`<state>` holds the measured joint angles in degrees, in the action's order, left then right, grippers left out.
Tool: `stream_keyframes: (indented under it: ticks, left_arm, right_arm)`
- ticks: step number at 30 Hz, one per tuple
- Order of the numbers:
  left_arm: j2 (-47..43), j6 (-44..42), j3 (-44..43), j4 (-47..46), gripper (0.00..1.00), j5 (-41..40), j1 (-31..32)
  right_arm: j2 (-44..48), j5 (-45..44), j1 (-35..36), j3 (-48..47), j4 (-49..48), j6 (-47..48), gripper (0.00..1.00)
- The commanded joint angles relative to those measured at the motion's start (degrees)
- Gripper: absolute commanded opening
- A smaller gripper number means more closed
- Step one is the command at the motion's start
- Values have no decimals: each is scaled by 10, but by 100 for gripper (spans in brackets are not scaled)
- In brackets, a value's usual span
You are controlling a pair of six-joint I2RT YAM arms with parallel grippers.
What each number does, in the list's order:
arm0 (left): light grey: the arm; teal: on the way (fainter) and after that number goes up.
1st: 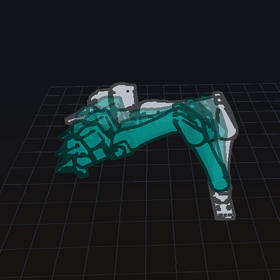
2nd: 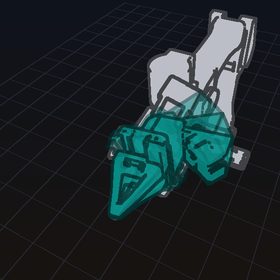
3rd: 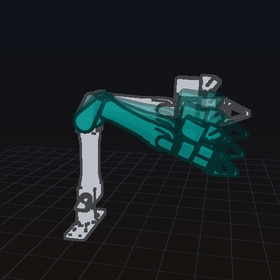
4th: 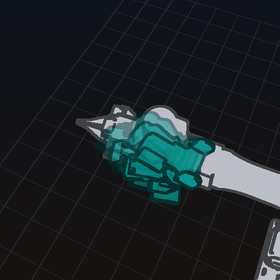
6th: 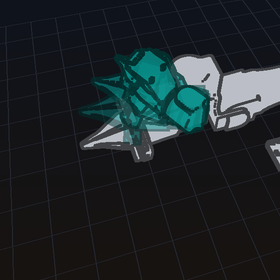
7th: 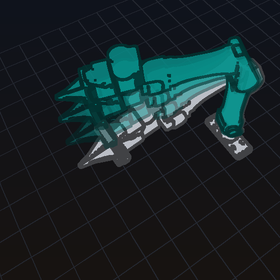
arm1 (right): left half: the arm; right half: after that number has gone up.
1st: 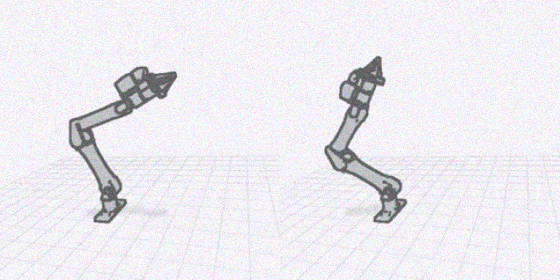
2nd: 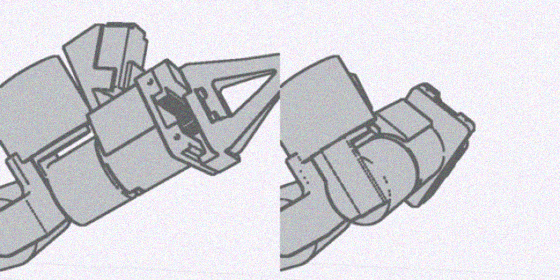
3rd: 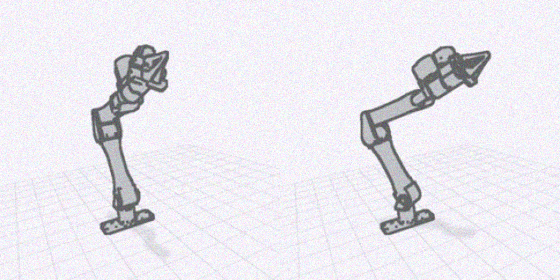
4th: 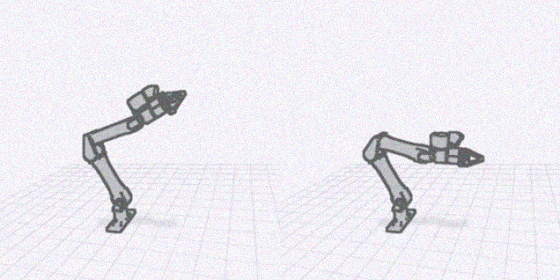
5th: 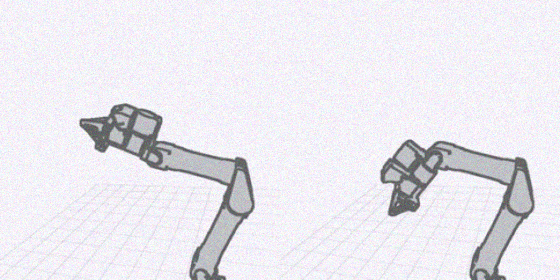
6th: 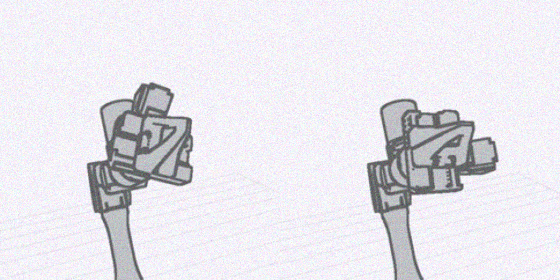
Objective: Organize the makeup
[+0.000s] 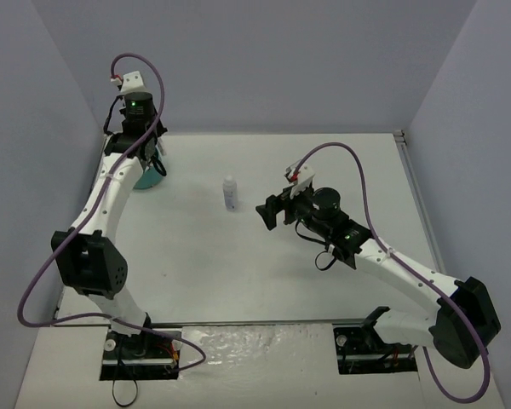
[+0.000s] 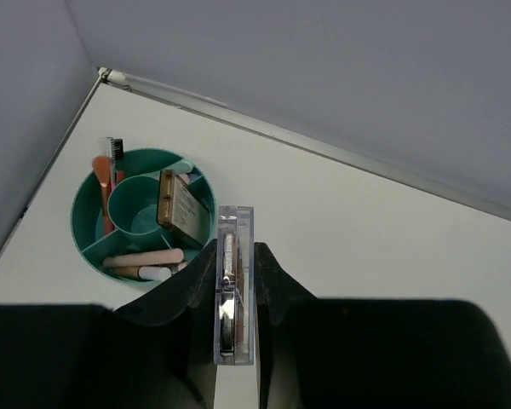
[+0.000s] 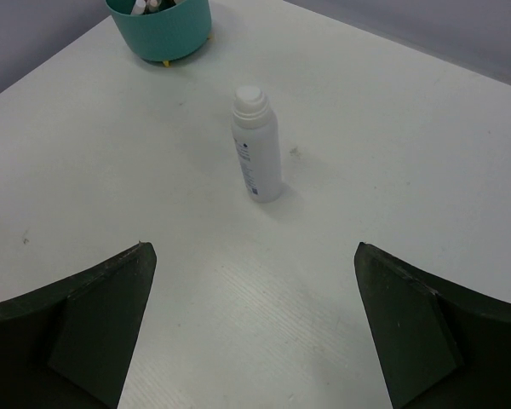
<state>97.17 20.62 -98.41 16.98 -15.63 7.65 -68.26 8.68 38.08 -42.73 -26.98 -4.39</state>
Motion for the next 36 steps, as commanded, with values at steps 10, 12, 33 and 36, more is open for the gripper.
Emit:
stream_keyframes:
  ticks: [10, 12, 33, 36]
  left_arm:
    - [170, -36, -166, -57, 0, -1, -52]
    - [181, -44, -170, -57, 0, -6, -52]
    - [186, -125, -33, -186, 0, 31, -64]
    - [183, -114, -19, -192, 0, 31, -68]
  right_arm:
    - [-17, 8, -14, -3, -53, -7, 100]
    - [-18, 10, -15, -3, -56, -7, 100]
    - [-25, 35, -19, 1, -62, -7, 100]
    - [-27, 36, -20, 1, -62, -7, 100]
